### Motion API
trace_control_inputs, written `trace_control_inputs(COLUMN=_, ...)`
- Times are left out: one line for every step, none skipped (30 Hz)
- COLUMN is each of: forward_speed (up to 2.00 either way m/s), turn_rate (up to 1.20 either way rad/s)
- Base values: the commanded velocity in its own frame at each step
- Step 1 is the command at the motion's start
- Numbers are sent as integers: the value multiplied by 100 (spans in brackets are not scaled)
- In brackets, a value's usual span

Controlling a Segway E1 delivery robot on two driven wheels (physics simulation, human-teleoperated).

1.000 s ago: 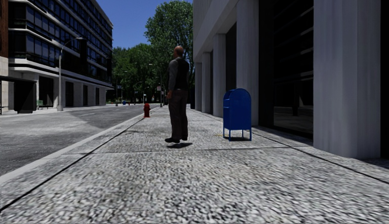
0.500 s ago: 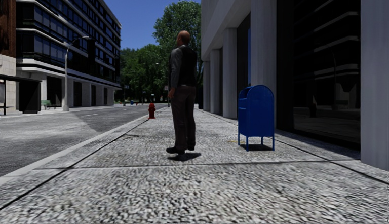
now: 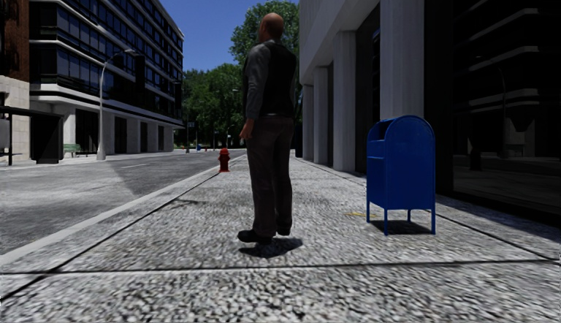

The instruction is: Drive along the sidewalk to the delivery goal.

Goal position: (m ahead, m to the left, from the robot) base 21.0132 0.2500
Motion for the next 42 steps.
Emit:
trace_control_inputs(forward_speed=83, turn_rate=69)
trace_control_inputs(forward_speed=82, turn_rate=69)
trace_control_inputs(forward_speed=82, turn_rate=69)
trace_control_inputs(forward_speed=82, turn_rate=69)
trace_control_inputs(forward_speed=82, turn_rate=69)
trace_control_inputs(forward_speed=82, turn_rate=69)
trace_control_inputs(forward_speed=82, turn_rate=69)
trace_control_inputs(forward_speed=82, turn_rate=69)
trace_control_inputs(forward_speed=81, turn_rate=70)
trace_control_inputs(forward_speed=81, turn_rate=72)
trace_control_inputs(forward_speed=81, turn_rate=73)
trace_control_inputs(forward_speed=81, turn_rate=73)
trace_control_inputs(forward_speed=81, turn_rate=74)
trace_control_inputs(forward_speed=80, turn_rate=74)
trace_control_inputs(forward_speed=80, turn_rate=74)
trace_control_inputs(forward_speed=80, turn_rate=75)
trace_control_inputs(forward_speed=80, turn_rate=75)
trace_control_inputs(forward_speed=80, turn_rate=75)
trace_control_inputs(forward_speed=80, turn_rate=75)
trace_control_inputs(forward_speed=80, turn_rate=75)
trace_control_inputs(forward_speed=80, turn_rate=75)
trace_control_inputs(forward_speed=80, turn_rate=75)
trace_control_inputs(forward_speed=80, turn_rate=75)
trace_control_inputs(forward_speed=80, turn_rate=75)
trace_control_inputs(forward_speed=80, turn_rate=75)
trace_control_inputs(forward_speed=80, turn_rate=75)
trace_control_inputs(forward_speed=80, turn_rate=75)
trace_control_inputs(forward_speed=80, turn_rate=75)
trace_control_inputs(forward_speed=80, turn_rate=75)
trace_control_inputs(forward_speed=80, turn_rate=66)
trace_control_inputs(forward_speed=80, turn_rate=66)
trace_control_inputs(forward_speed=80, turn_rate=48)
trace_control_inputs(forward_speed=80, turn_rate=0)
trace_control_inputs(forward_speed=80, turn_rate=0)
trace_control_inputs(forward_speed=80, turn_rate=0)
trace_control_inputs(forward_speed=80, turn_rate=0)
trace_control_inputs(forward_speed=80, turn_rate=0)
trace_control_inputs(forward_speed=80, turn_rate=0)
trace_control_inputs(forward_speed=80, turn_rate=0)
trace_control_inputs(forward_speed=80, turn_rate=0)
trace_control_inputs(forward_speed=80, turn_rate=0)
trace_control_inputs(forward_speed=80, turn_rate=0)
